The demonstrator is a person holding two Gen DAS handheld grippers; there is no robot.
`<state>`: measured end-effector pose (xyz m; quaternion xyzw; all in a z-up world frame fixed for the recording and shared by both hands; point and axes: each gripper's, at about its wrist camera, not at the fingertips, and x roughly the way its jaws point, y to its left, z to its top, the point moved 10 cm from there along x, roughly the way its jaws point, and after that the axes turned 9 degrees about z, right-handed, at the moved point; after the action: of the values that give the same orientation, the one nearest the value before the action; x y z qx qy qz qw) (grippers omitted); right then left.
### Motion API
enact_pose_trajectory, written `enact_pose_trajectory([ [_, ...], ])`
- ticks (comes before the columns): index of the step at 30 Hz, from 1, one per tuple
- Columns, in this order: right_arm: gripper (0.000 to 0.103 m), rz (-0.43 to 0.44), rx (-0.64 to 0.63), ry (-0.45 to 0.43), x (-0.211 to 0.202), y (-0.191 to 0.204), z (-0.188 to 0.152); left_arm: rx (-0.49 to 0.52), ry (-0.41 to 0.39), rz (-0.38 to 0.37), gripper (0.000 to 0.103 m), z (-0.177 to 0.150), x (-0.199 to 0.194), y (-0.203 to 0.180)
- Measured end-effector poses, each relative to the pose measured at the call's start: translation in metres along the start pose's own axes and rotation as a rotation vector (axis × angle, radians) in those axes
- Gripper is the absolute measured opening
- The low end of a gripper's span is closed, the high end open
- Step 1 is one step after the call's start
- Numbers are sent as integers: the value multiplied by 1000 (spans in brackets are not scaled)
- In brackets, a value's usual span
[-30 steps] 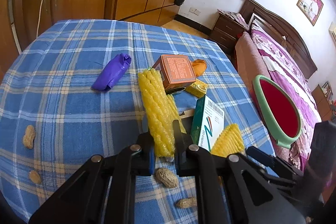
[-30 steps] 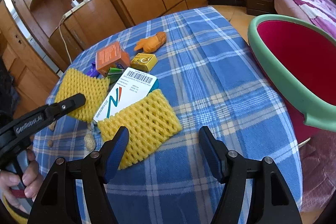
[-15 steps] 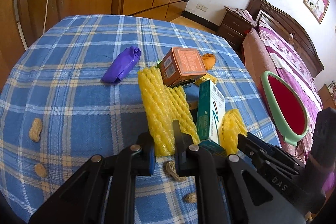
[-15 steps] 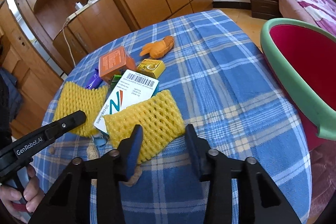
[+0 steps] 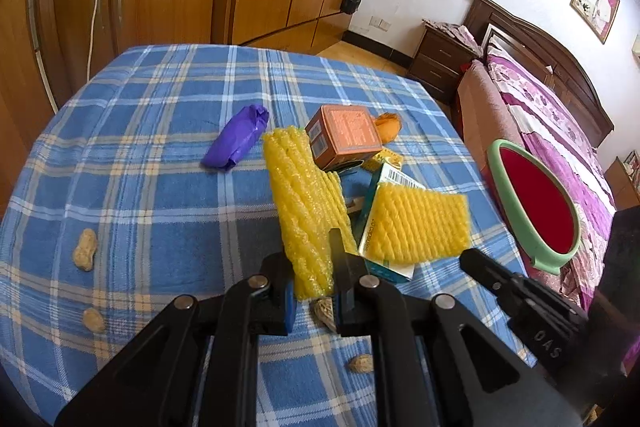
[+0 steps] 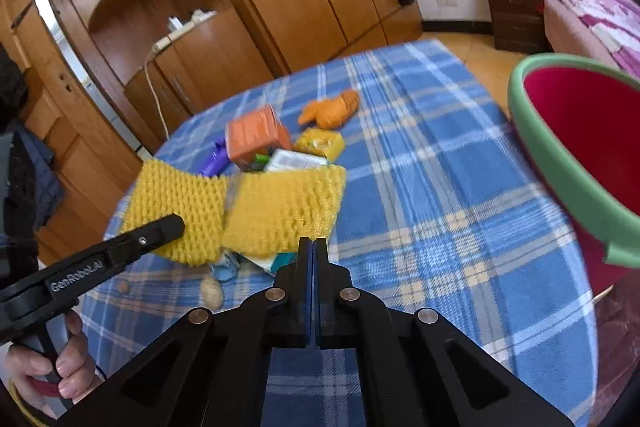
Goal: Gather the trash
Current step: 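Carry both yellow foam nets over the red bucket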
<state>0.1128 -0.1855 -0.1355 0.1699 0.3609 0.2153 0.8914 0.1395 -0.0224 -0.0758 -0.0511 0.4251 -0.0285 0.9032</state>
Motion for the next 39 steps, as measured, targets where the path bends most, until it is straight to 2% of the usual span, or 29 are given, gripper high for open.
enact_pose_trajectory([
  [9,0,6,-24,-119,-43,10,19,27,-57,-27,12,9,-26,-12],
  [16,0,-22,-41,-205,-80,8,34,65,-85,-64,13,19,-41,-35],
  [26,0,-114,-28,-309,-133,-22,48,151,-107,-141,12,34,-49,-95],
  [39,0,-242,52,-383,-183,-83,56,278,-110,-252,12,44,-41,-190],
])
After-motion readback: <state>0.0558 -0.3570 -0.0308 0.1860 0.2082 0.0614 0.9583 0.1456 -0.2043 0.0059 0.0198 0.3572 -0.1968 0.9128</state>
